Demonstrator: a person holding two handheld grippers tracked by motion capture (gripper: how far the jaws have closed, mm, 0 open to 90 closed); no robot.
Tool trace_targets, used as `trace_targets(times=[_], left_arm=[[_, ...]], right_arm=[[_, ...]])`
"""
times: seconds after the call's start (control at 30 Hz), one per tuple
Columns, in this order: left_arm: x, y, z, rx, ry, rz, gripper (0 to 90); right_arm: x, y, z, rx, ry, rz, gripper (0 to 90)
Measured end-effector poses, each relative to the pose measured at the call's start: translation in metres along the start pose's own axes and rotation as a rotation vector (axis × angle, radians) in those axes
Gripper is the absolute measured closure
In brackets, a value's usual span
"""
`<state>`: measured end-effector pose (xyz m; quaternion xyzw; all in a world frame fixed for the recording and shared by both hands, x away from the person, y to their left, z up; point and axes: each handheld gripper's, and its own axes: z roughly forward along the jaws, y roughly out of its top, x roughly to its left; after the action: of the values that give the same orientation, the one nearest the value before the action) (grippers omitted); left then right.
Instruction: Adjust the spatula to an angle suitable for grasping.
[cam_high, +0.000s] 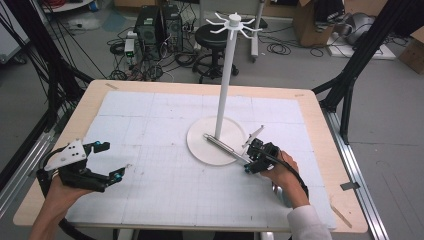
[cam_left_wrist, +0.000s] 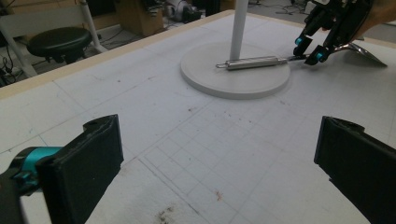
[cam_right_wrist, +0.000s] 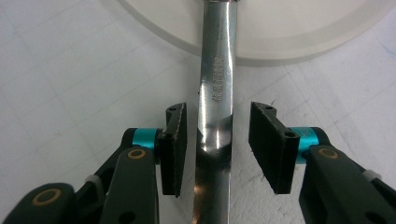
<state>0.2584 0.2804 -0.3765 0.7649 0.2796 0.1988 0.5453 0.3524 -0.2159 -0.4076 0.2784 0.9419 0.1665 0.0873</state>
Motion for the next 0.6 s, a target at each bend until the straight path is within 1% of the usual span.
trace_targets(times=[0.1, 0.3, 0.43, 0.5, 0.6], left_arm=[[0.0000, 0.0000, 0.0001, -0.001, 0.000, -0.001, 1.7], [0.0000, 0.0001, 0.0003, 0.002, -0.002, 0.004, 1.7], [-0.0001, 0.0000, 0.0001, 0.000, 0.000, -0.001, 1.7], [-0.0001, 0.0000, 0.0000, 0.000, 0.000, -0.002, 1.7], [0.0000, 0.0001, 0.0001, 0.002, -0.002, 0.004, 1.7]], right_arm=[[0.0000, 0.0008, 0.0015, 0.005, 0.007, -0.003, 57.7], [-0.0002, 0.0024, 0.0044, 0.010, 0.007, -0.009, 61.1], [0.0003, 0.0029, 0.0057, 0.010, 0.008, 0.000, 65.7], [0.0007, 0.0032, 0.0058, 0.007, 0.012, -0.004, 71.7], [0.0014, 0.0038, 0.0060, 0.010, 0.006, 0.016, 72.9]])
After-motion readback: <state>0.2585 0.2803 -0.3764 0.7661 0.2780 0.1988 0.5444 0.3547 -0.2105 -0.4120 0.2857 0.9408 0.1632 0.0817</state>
